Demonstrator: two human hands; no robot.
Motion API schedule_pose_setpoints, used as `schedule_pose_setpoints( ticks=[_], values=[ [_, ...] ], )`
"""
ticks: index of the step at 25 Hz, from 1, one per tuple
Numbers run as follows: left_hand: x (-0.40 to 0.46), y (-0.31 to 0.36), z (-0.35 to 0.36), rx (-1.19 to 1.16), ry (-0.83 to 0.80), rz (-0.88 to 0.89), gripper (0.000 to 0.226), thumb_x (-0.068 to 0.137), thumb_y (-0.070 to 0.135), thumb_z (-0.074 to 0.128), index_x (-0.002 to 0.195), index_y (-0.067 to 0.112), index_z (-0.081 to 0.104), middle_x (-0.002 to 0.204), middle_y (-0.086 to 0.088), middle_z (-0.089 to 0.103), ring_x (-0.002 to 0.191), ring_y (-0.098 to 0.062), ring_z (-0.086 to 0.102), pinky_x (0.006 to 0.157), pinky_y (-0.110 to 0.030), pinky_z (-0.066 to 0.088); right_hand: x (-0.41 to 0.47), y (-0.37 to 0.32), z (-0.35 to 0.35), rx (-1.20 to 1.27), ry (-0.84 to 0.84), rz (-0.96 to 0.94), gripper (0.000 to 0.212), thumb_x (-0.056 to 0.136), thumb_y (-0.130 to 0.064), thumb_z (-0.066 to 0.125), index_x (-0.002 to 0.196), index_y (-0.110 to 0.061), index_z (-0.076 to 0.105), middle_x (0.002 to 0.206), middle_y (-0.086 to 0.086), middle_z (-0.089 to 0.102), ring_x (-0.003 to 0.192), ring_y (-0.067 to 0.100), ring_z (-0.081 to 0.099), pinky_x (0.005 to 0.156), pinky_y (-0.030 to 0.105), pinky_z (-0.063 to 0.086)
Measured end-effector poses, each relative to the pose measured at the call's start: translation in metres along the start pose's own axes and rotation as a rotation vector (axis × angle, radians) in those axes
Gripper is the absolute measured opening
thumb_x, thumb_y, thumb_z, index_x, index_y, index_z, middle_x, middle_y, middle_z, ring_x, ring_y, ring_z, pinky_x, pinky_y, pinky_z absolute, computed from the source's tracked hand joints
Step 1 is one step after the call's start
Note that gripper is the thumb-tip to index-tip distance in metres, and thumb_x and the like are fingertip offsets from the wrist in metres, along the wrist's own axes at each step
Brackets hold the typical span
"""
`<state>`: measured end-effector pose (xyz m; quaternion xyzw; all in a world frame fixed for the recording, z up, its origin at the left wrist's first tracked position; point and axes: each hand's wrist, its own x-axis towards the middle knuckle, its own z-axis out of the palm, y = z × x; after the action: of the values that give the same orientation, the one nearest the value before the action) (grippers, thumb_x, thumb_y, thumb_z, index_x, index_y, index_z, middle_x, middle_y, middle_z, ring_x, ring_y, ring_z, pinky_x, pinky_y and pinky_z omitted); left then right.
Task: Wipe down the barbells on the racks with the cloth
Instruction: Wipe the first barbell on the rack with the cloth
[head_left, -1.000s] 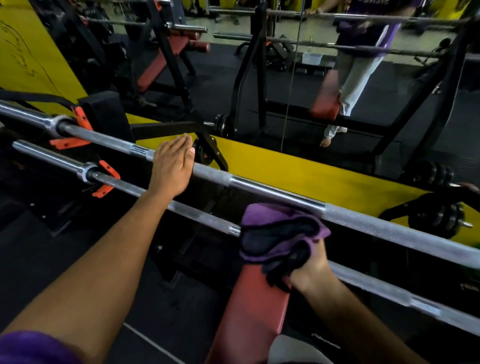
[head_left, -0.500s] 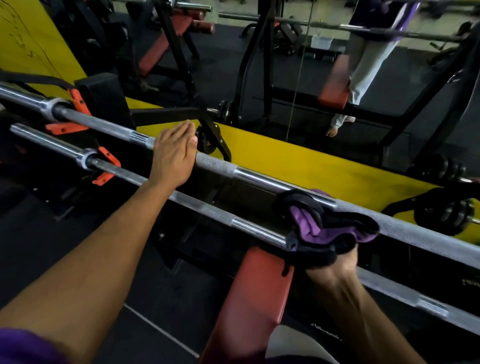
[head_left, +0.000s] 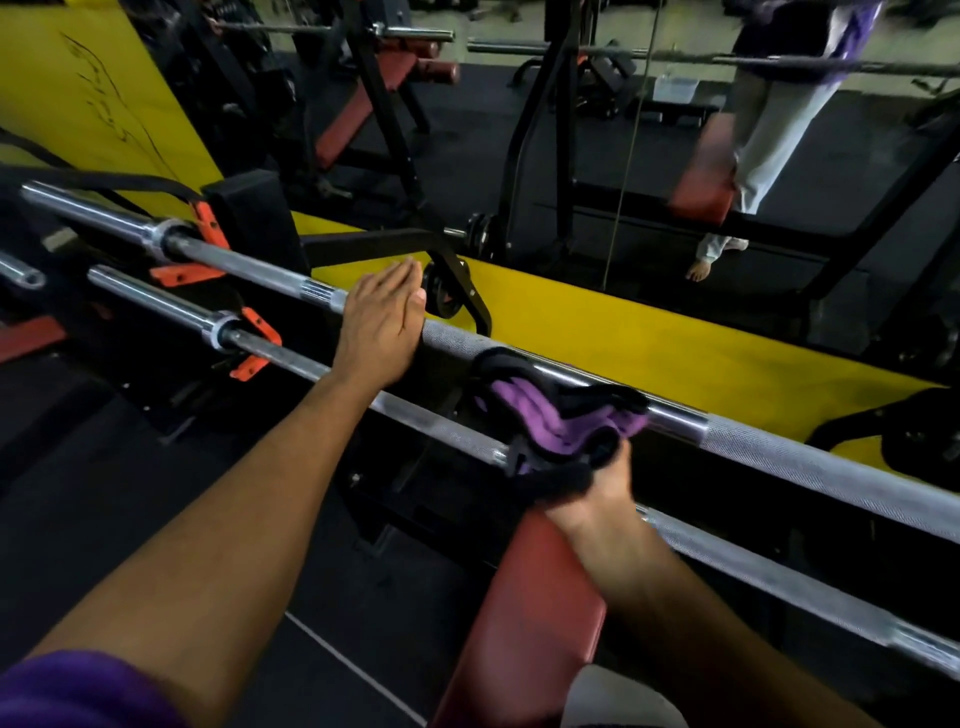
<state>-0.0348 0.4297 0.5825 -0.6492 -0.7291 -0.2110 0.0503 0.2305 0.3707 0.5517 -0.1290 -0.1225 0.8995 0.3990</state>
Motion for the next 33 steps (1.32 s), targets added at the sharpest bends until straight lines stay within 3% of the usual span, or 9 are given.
schedule_pose_setpoints(
  ticks=[3, 5, 9, 14, 18, 21, 24, 29, 33],
  values=[
    [0.000, 0.001, 0.002, 0.022, 0.025, 0.007, 0.070, 0.103, 0.046, 0.009, 0.154, 0.007, 0.036, 0.160, -0.011, 0.038, 0.149, -0.024, 0.033, 0.124, -0.043, 0.018, -0.047, -0.030, -0.030, -0.043, -0.285, -0.239, 0.069, 0.101, -0.035, 0.016, 0.153, 0.010, 0.023, 0.159, 0.026, 0.029, 0.149, 0.031, 0.029, 0.122, 0.035, 0.014],
    [0.000, 0.002, 0.003, 0.030, 0.046, 0.016, 0.067, 0.104, 0.043, 0.011, 0.154, 0.005, 0.038, 0.159, -0.012, 0.039, 0.149, -0.025, 0.033, 0.123, -0.041, 0.018, -0.074, -0.044, -0.021, -0.040, -0.173, -0.267, 0.064, 0.102, -0.026, 0.013, 0.148, 0.013, 0.032, 0.155, 0.030, 0.034, 0.146, 0.033, 0.035, 0.122, 0.036, 0.019],
    [0.000, 0.001, 0.004, 0.032, 0.047, 0.030, 0.066, 0.105, 0.041, 0.012, 0.153, 0.005, 0.038, 0.159, -0.012, 0.040, 0.149, -0.024, 0.033, 0.123, -0.043, 0.019, -0.038, -0.026, 0.011, 0.166, 0.240, -0.194, 0.070, 0.086, -0.043, 0.025, 0.086, -0.001, 0.081, 0.089, 0.015, 0.077, 0.071, 0.023, 0.075, 0.064, 0.025, 0.060],
    [0.003, -0.005, 0.002, 0.045, 0.041, 0.080, 0.062, 0.105, 0.035, 0.018, 0.149, 0.000, 0.045, 0.155, -0.017, 0.045, 0.144, -0.029, 0.041, 0.117, -0.044, 0.026, 0.041, 0.026, 0.076, 0.314, 0.277, -0.025, 0.115, 0.089, -0.077, 0.004, 0.100, 0.017, 0.069, 0.098, 0.033, 0.071, 0.084, 0.039, 0.075, 0.109, 0.041, 0.043],
    [0.002, -0.005, 0.000, 0.057, 0.031, 0.093, 0.057, 0.105, 0.031, 0.026, 0.148, -0.001, 0.046, 0.154, -0.019, 0.046, 0.143, -0.033, 0.043, 0.116, -0.046, 0.026, 0.040, 0.030, 0.061, 0.119, 0.286, -0.097, 0.082, 0.101, -0.062, 0.015, 0.100, 0.000, 0.069, 0.073, 0.021, 0.073, 0.087, 0.027, 0.070, 0.091, 0.043, 0.046],
    [0.001, 0.001, 0.000, 0.020, 0.051, 0.038, 0.067, 0.103, 0.039, 0.014, 0.149, 0.002, 0.045, 0.155, -0.015, 0.045, 0.146, -0.027, 0.040, 0.120, -0.045, 0.024, 0.022, 0.008, 0.033, 0.144, 0.378, 0.016, 0.068, 0.097, -0.065, 0.015, 0.125, -0.009, 0.043, 0.109, 0.024, 0.073, 0.094, 0.036, 0.074, 0.082, 0.040, 0.056],
    [0.001, 0.000, 0.003, 0.008, 0.055, 0.034, 0.066, 0.103, 0.041, 0.014, 0.152, 0.005, 0.041, 0.158, -0.012, 0.041, 0.148, -0.024, 0.035, 0.123, -0.044, 0.018, -0.019, -0.030, 0.002, 0.030, 0.169, -0.189, 0.070, 0.095, -0.047, 0.009, 0.134, -0.009, 0.053, 0.139, 0.035, 0.052, 0.127, 0.045, 0.056, 0.105, 0.052, 0.046],
    [0.001, 0.000, 0.004, 0.016, 0.072, 0.038, 0.063, 0.105, 0.039, 0.015, 0.152, 0.005, 0.041, 0.158, -0.012, 0.042, 0.149, -0.025, 0.035, 0.124, -0.045, 0.018, -0.041, -0.040, -0.023, -0.194, 0.593, -0.255, 0.052, 0.102, -0.035, 0.028, 0.100, -0.017, 0.076, 0.097, 0.018, 0.071, 0.080, 0.039, 0.070, 0.069, 0.041, 0.056],
    [0.002, 0.000, 0.006, 0.030, 0.068, 0.017, 0.063, 0.105, 0.039, 0.016, 0.152, 0.006, 0.041, 0.158, -0.010, 0.041, 0.149, -0.023, 0.034, 0.124, -0.043, 0.017, -0.002, -0.026, -0.031, -0.849, 0.673, 0.056, 0.050, 0.103, -0.010, 0.048, 0.145, 0.015, 0.034, 0.155, 0.026, 0.036, 0.142, 0.036, 0.039, 0.087, 0.023, 0.043]
  ],
)
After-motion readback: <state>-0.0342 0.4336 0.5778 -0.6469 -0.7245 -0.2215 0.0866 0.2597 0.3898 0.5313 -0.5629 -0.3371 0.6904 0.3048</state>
